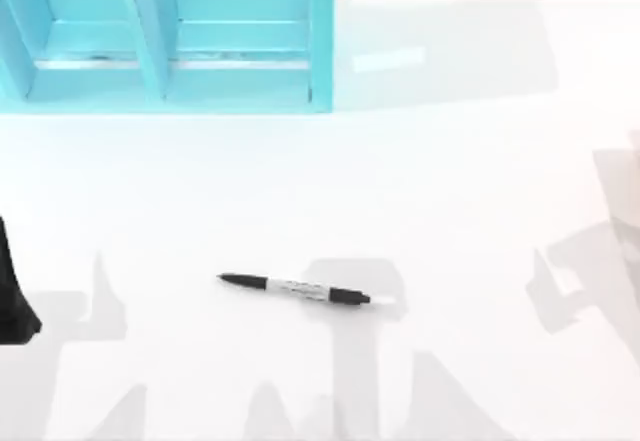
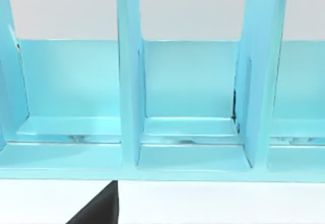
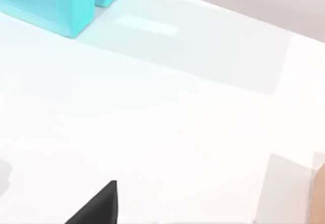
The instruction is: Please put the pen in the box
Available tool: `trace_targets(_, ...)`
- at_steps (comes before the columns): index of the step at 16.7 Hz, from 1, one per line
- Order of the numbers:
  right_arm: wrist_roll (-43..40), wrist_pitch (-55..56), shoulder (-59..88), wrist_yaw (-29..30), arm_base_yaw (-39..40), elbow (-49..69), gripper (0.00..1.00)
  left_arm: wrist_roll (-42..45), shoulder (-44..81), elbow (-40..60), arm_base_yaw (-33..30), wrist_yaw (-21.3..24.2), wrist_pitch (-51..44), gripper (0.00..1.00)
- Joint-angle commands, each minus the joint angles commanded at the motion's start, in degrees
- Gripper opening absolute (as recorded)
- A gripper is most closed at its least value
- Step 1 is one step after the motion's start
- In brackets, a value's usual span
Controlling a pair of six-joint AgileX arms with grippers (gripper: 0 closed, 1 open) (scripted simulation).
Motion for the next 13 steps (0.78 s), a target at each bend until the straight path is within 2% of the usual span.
trace_targets(9, -16.08, -34.06, 60.36, -6.68, 16.33, 49.48, 1.0, 0.0, 0.0, 0.0, 0.0, 0.0, 0.0, 1.0)
trace_targets(13, -20.98, -48.48, 82.56, -8.33, 21.67, 71.11, 1.0, 0.0, 0.0, 0.0, 0.0, 0.0, 0.0, 1.0)
